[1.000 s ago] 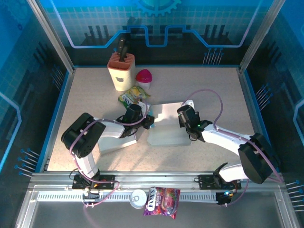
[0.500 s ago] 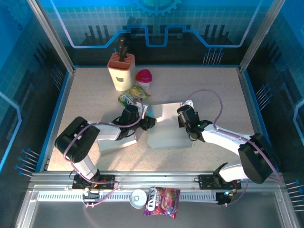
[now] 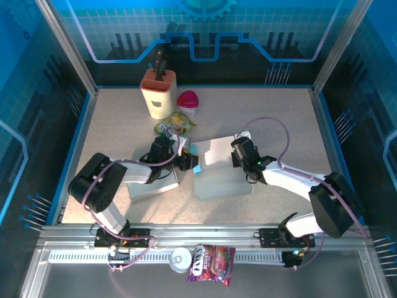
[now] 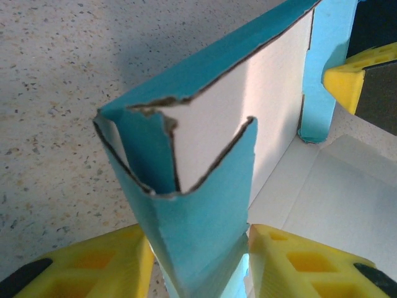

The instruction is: Fold the paper box

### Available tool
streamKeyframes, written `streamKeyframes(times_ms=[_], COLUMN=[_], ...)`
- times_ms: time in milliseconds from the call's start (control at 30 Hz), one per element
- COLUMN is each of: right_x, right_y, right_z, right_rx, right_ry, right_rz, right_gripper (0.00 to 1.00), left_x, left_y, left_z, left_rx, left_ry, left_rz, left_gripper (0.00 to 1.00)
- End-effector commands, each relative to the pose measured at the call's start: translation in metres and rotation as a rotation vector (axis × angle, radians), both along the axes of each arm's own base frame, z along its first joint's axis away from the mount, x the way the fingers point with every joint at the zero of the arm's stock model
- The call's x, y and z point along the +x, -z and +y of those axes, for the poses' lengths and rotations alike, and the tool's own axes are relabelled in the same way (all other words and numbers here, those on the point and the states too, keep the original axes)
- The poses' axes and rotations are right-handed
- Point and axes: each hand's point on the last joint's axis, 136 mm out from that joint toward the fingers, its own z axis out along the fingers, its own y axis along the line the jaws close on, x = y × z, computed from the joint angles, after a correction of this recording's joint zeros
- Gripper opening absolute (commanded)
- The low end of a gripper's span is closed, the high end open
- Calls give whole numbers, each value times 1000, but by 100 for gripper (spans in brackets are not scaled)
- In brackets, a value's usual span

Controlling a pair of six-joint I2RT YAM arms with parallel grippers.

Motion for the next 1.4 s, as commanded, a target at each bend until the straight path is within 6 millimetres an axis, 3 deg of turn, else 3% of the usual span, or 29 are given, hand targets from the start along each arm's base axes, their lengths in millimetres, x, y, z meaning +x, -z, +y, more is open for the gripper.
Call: streamKeyframes(times_ms=[0, 100, 200, 467, 767, 967, 1367], right_x=[7, 8, 8, 8, 7, 6, 4], right_y=[-7, -6, -5, -3, -6, -7, -14], right_z=[3, 3, 3, 2, 10, 18, 22], right_rx=[13, 13, 14, 22, 25, 21, 18], right_ry=[3, 2, 4, 6, -23, -43, -50], right_rz=[-8, -8, -2, 5, -7, -15, -33], right_gripper=[0, 0, 0, 0, 0, 0, 0], left_x=[-5, -7, -10, -16, -2, 7, 19], left_y=[0, 1, -4, -2, 2, 2, 18], left_z=[-2, -2, -1, 3, -1, -5, -8], left_rx=[-18, -26, -38, -54, -33, 7, 189], left_ry=[43, 44, 42, 29, 18, 1, -124], left_rz=[-22, -21, -46, -40, -25, -20, -6], left_gripper=[40, 37, 46, 47, 26, 24, 10])
